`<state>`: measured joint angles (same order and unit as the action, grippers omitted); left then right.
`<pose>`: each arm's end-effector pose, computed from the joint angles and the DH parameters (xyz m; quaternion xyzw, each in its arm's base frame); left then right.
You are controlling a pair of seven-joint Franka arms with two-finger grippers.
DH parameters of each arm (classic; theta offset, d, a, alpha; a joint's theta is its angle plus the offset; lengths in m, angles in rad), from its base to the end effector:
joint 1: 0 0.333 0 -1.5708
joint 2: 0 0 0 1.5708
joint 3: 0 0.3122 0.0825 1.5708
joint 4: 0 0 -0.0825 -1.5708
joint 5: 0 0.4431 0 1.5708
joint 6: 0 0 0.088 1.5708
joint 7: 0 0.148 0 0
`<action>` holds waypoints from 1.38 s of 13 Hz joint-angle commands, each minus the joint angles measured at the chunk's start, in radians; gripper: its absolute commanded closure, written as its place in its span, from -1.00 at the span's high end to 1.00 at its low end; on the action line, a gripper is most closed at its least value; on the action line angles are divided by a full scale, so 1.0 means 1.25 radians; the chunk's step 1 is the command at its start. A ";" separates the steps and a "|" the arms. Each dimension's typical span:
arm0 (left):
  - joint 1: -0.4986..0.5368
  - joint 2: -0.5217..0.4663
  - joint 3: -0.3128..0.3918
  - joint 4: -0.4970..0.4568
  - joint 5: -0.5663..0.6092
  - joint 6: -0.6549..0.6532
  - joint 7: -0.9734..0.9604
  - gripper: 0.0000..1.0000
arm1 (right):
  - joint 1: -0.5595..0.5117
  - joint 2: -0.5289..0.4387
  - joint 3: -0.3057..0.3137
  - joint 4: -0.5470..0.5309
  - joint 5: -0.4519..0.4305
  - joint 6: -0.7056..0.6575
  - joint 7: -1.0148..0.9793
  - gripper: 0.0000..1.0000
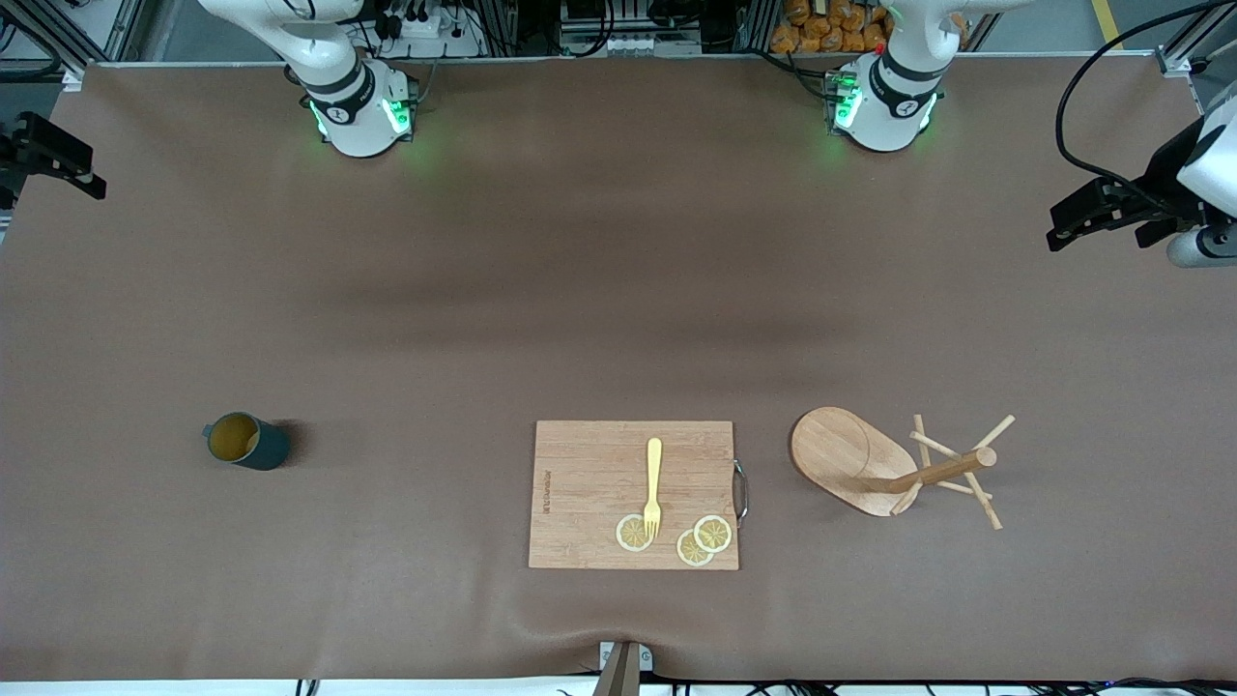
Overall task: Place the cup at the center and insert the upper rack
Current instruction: 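Reach the right gripper toward the teal cup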
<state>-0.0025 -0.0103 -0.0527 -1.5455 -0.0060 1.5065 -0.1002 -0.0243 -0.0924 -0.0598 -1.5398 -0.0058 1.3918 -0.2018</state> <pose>0.6019 -0.0343 0.5938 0.9996 0.0224 -0.0145 0.0016 0.5604 -0.0497 0.6351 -0.9979 -0.0586 0.0276 0.0039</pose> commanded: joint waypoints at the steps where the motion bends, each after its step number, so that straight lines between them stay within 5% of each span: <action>1: -0.002 0.005 -0.002 0.014 0.018 -0.003 0.013 1.00 | 0.000 -0.002 -0.001 0.008 0.010 -0.019 0.013 1.00; 10: 0.003 0.005 -0.003 0.017 0.017 -0.006 0.013 1.00 | 0.002 0.030 0.000 0.000 0.011 0.045 0.008 1.00; 18: 0.006 -0.002 -0.002 0.019 0.016 -0.038 0.008 1.00 | 0.002 0.177 0.000 -0.025 0.022 0.208 -0.004 1.00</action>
<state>0.0003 -0.0070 -0.0517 -1.5389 -0.0059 1.4775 -0.1002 -0.0242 0.0960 -0.0588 -1.5823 0.0114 1.6241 -0.2026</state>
